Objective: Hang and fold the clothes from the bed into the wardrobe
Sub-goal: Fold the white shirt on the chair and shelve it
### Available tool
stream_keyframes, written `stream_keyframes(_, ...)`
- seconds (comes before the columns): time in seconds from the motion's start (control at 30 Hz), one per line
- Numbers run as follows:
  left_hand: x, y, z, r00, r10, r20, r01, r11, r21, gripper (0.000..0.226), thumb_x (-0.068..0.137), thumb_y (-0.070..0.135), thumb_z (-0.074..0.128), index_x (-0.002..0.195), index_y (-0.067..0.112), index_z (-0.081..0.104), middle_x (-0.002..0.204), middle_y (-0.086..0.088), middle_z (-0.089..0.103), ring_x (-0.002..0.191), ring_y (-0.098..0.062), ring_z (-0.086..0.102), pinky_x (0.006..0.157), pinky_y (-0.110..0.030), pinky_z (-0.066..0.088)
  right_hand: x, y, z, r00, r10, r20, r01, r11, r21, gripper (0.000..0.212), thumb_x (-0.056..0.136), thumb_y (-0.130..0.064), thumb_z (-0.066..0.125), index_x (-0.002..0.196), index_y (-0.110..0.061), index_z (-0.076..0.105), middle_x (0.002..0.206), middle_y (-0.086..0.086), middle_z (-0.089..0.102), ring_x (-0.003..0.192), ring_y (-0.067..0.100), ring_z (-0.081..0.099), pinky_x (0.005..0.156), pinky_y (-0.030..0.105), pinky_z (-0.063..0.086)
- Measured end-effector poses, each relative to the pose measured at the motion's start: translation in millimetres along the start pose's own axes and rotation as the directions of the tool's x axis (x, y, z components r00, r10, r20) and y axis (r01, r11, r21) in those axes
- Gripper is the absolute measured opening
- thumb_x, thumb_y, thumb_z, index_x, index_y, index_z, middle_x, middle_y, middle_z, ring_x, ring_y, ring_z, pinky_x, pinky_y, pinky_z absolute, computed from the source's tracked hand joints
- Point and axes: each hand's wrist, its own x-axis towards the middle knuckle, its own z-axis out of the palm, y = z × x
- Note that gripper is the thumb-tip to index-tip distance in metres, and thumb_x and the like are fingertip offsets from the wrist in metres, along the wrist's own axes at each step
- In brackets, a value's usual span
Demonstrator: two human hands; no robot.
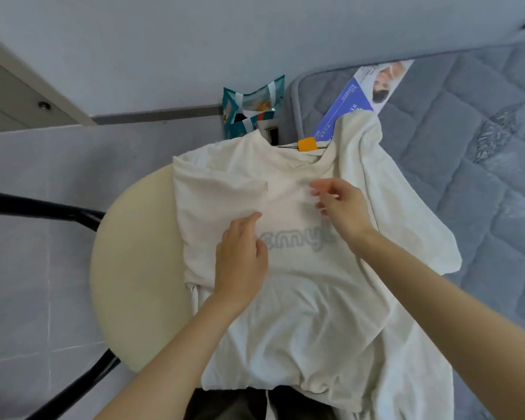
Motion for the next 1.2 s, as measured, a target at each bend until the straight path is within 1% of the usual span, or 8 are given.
stream_keyframes(0.1,14.9,31.8,11.3,0.987,0.147,0.066,-0.138,0.981,-0.134,0.045,0.095,0.007,0.045,0.139,0.018,0.044,0.133,-0.001,0.046,0.115,-0.020,0.049,0.096,-0.033,0.041,-3.2,22.0,-48.5,0.959,-0.030,-0.282,0.008,0.997,-0.080,0.029,0.089,-0.002,0.046,0.100,-0.021,0.065,0.107,-0.005,0.066,0.084,0.010,0.058,0.076,0.016,0.045)
stream_keyframes(0.2,28.8,64.8,26.4,0.956,0.281,0.086,-0.263,0.949,-0.175,0.043,0.097,0.005,0.040,0.136,0.021,0.048,0.130,0.004,0.047,0.111,-0.017,0.051,0.093,-0.032,0.044,-5.8,55.4,-86.5,0.858,0.054,-0.510,-0.209,0.945,-0.251,0.036,0.086,-0.013,0.056,0.122,-0.020,0.055,0.131,0.004,0.050,0.118,0.027,0.042,0.101,0.036,0.034)
stream_keyframes(0.37,49.3,110.5,57.5,0.864,0.468,0.187,-0.451,0.883,-0.128,0.043,0.096,0.002,0.040,0.134,0.017,0.051,0.134,0.003,0.046,0.118,-0.015,0.049,0.093,-0.036,0.045,-21.2,96.5,-130.5,0.715,0.511,-0.477,-0.658,0.722,-0.214,0.088,0.069,-0.058,0.074,0.140,-0.021,0.036,0.147,0.009,0.033,0.135,0.035,0.025,0.110,0.050,0.020)
stream_keyframes(0.5,67.0,141.3,90.4,0.783,0.488,0.387,-0.529,0.849,-0.001,0.049,0.098,0.008,0.038,0.143,0.026,0.040,0.151,0.009,0.028,0.125,-0.014,0.045,0.096,-0.035,0.044,-36.3,120.5,-159.3,0.884,0.342,-0.319,-0.390,0.916,-0.099,0.024,0.085,-0.038,0.069,0.090,-0.018,0.056,0.107,0.011,0.061,0.101,0.028,0.054,0.076,0.028,0.042)
stream_keyframes(0.6,83.1,160.7,112.4,0.754,0.441,0.487,-0.536,0.842,0.068,0.058,0.097,0.008,0.039,0.148,0.033,0.027,0.158,0.012,0.013,0.130,-0.014,0.041,0.099,-0.032,0.040,-43.3,120.6,-171.2,0.927,0.155,-0.341,-0.164,0.986,0.003,0.027,0.090,-0.030,0.063,0.071,-0.027,0.045,0.071,-0.012,0.056,0.066,0.002,0.049,0.051,0.014,0.034)
stream_keyframes(0.8,101.8,213.8,155.7,0.681,0.371,0.632,-0.592,0.786,0.177,0.074,0.095,0.011,0.047,0.153,0.029,0.003,0.145,-0.006,0.026,0.116,-0.029,0.051,0.096,-0.045,0.043,-33.1,104.4,-219.7,0.809,0.174,-0.562,0.037,0.939,0.343,0.020,0.083,-0.027,0.072,0.073,-0.023,0.055,0.065,-0.016,0.056,0.062,0.004,0.052,0.050,0.017,0.042)
stream_keyframes(0.97,105.9,255.0,181.6,0.769,0.426,0.478,-0.546,0.825,0.143,0.023,0.095,0.010,0.047,0.117,0.007,0.054,0.113,-0.014,0.041,0.100,-0.032,0.051,0.088,-0.039,0.040,-19.1,98.2,-258.7,0.723,0.254,-0.643,0.067,0.900,0.431,0.033,0.078,-0.024,0.077,0.084,0.003,0.060,0.072,0.003,0.055,0.068,0.013,0.049,0.061,0.034,0.043)
stream_keyframes(1.2,116.7,282.7,197.3,0.748,0.465,0.474,-0.508,0.860,-0.043,0.028,0.095,0.008,0.048,0.124,0.008,0.050,0.123,-0.008,0.042,0.107,-0.023,0.051,0.096,-0.029,0.039,-5.6,128.7,-269.1,0.610,0.493,-0.620,0.001,0.782,0.623,0.046,0.083,-0.038,0.072,0.122,-0.029,0.050,0.117,-0.003,0.059,0.103,0.008,0.057,0.093,0.028,0.046)
